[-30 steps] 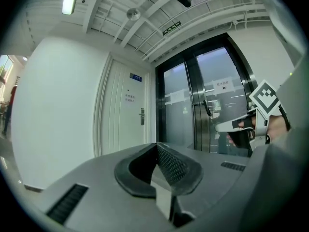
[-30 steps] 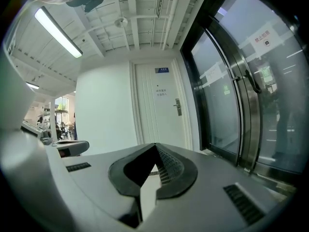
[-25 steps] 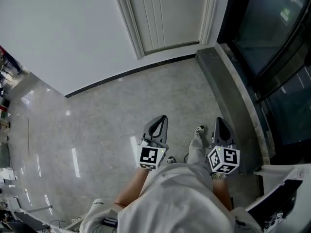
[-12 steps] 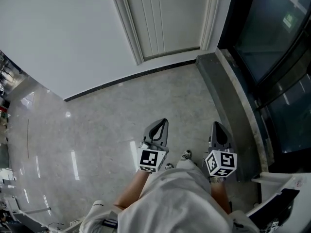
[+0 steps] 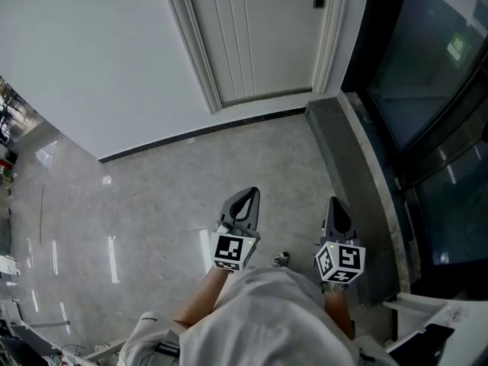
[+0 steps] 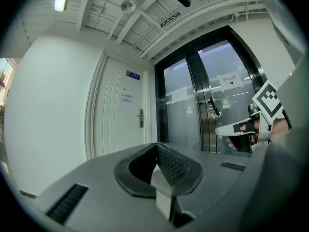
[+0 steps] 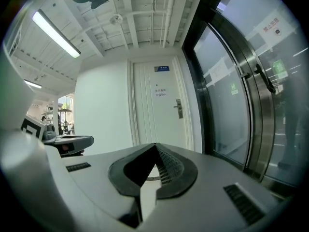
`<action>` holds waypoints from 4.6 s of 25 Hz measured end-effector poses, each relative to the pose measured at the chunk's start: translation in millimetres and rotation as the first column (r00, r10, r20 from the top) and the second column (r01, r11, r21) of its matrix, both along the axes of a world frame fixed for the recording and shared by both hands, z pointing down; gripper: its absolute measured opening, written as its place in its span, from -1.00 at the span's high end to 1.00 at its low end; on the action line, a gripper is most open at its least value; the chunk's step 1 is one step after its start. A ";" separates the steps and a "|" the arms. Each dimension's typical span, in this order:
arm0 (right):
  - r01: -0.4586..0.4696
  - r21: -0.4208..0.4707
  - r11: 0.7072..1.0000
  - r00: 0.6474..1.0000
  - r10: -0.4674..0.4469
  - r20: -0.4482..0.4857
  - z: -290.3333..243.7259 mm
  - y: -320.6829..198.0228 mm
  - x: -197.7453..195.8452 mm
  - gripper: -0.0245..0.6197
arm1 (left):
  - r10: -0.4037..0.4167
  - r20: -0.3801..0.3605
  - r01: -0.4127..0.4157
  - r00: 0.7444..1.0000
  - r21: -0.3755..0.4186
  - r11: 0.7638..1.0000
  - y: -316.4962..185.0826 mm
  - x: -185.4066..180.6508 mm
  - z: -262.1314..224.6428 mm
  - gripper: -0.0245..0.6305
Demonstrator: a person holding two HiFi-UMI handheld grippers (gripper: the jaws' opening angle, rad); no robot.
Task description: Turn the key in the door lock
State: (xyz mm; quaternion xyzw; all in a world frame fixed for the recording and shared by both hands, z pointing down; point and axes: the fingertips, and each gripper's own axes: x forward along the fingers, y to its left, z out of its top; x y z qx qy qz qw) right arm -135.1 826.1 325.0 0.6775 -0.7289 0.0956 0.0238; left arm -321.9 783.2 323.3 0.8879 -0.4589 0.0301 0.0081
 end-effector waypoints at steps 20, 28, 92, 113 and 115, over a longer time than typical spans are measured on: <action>-0.131 -0.035 0.991 0.991 0.130 -0.016 16.0 -54.8 109.4 0.93 | 0.123 -0.002 -0.123 0.992 -0.029 0.992 -77.8 122.8 15.7 0.90; -0.187 -0.053 0.981 0.982 0.185 -0.039 17.1 -124.6 144.9 0.93 | 0.162 -0.031 -0.163 0.986 -0.031 0.986 -160.8 157.1 17.0 0.90; 0.102 -0.089 0.991 0.994 -0.105 -0.035 33.3 -697.1 375.2 0.93 | -0.125 0.026 0.126 0.992 -0.068 0.990 -671.1 366.3 23.2 0.90; 0.006 -0.112 0.994 0.994 -0.018 -0.110 20.4 -872.4 382.9 0.93 | 0.029 -0.029 -0.030 0.999 -0.038 0.999 -887.7 406.5 16.5 0.90; 0.013 -0.104 0.994 0.992 -0.026 -0.125 15.6 -894.2 374.1 0.93 | 0.041 -0.031 -0.042 0.999 -0.035 0.999 -910.7 404.1 15.1 0.90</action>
